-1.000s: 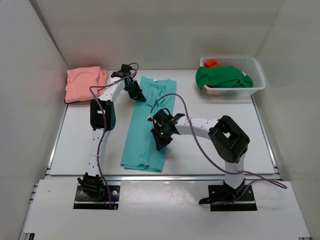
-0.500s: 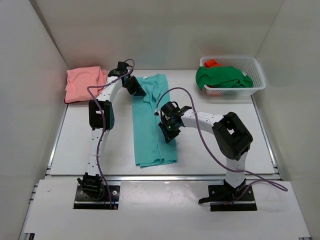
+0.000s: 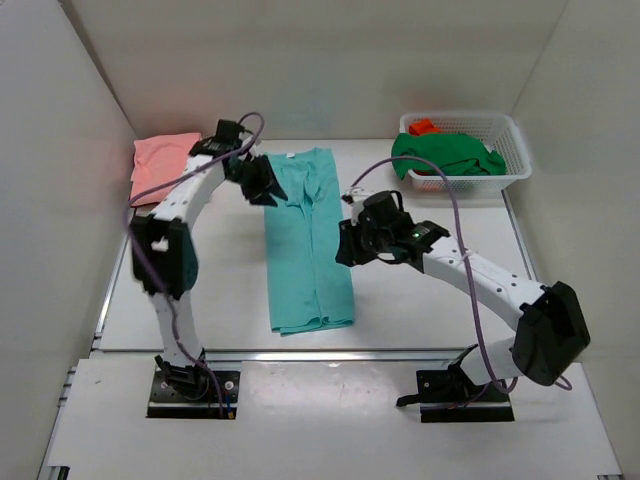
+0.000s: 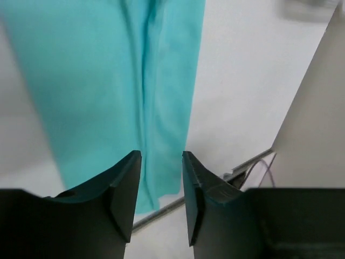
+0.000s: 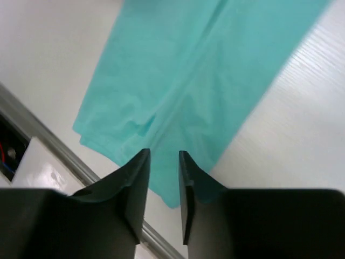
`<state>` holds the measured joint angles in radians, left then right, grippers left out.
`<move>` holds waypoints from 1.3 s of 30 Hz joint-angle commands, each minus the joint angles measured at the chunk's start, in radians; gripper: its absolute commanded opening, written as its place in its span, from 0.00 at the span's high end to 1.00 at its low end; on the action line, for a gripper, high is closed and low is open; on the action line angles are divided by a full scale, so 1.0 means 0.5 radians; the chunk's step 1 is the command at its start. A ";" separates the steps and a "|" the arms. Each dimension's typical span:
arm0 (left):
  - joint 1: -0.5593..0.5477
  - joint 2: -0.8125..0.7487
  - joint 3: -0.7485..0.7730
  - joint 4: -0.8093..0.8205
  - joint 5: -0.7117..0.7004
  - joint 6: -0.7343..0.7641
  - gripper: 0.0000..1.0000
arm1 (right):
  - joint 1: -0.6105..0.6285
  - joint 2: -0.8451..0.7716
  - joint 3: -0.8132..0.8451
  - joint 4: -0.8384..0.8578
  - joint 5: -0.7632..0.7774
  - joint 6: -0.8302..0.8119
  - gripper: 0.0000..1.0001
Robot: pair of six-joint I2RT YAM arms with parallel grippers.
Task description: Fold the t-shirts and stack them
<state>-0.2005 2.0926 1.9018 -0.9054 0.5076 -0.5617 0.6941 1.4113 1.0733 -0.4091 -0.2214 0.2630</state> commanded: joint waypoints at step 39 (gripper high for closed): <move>-0.529 -1.654 -2.739 0.887 -0.549 -0.595 0.69 | -0.038 0.190 -0.745 0.254 -0.367 0.695 0.57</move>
<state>-0.4667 1.2720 0.5236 -0.4847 0.2626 -0.8612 0.6910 1.4807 0.6823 -0.3172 -0.4286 0.6281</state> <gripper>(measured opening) 0.337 0.425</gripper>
